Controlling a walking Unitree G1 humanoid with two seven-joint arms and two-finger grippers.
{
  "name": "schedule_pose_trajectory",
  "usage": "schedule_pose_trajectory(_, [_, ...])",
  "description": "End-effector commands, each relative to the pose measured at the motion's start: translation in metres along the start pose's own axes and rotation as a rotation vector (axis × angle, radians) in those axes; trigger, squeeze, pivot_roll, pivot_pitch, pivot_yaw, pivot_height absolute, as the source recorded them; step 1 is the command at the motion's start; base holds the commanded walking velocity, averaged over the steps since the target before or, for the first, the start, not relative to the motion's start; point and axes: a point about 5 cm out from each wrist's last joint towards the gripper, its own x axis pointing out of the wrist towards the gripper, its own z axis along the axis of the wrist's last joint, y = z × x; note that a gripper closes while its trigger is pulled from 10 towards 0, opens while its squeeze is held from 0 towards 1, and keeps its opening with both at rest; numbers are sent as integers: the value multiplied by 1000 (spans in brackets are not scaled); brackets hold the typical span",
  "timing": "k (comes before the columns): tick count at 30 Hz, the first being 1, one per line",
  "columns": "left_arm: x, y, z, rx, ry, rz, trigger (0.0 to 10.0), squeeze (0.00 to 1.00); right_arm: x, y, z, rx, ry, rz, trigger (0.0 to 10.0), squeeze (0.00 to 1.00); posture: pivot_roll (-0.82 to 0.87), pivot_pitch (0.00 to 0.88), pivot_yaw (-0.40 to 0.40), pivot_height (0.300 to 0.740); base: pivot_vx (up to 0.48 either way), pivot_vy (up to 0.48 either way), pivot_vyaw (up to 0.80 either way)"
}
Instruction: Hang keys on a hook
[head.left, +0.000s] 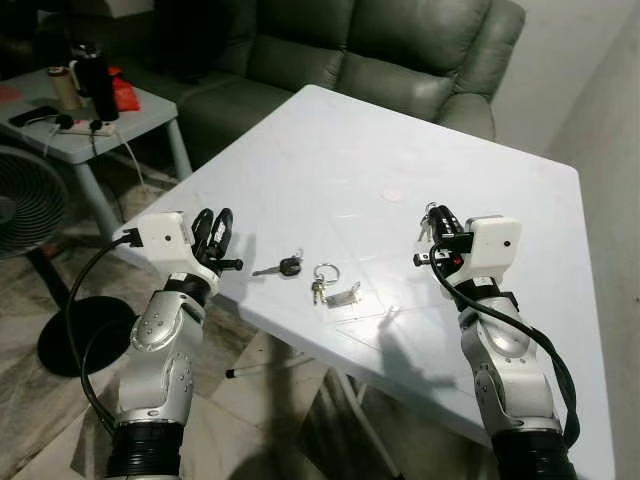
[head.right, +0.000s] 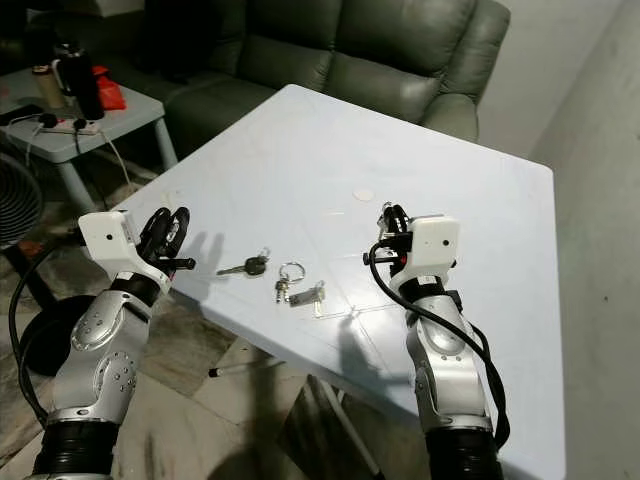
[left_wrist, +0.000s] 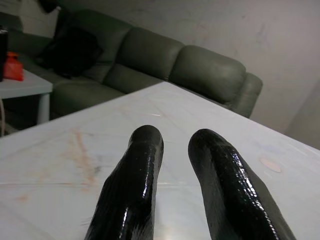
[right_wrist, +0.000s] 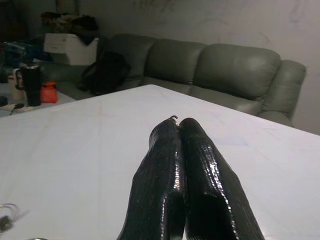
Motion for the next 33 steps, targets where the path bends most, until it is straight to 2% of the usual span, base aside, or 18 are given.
schedule_pose_trajectory(1, [4, -2, 3, -3, -14, -6, 10000, 0, 4, 0, 5, -6, -22, 9, 10000, 0, -21, 0, -93, 740, 0, 364, 0])
schedule_pose_trajectory(29, [4, -4, 1, -12, -23, 8, 10000, 0, 5, -1, 5, -20, -9, 32, 10000, 0, -22, 0, -110, 740, 0, 366, 0])
schedule_pose_trajectory(33, [4, -4, 2, -14, -34, 9, 10000, 0, 5, -1, 6, -19, -10, 36, 10000, 0, -22, 0, -110, 740, 0, 0, 0])
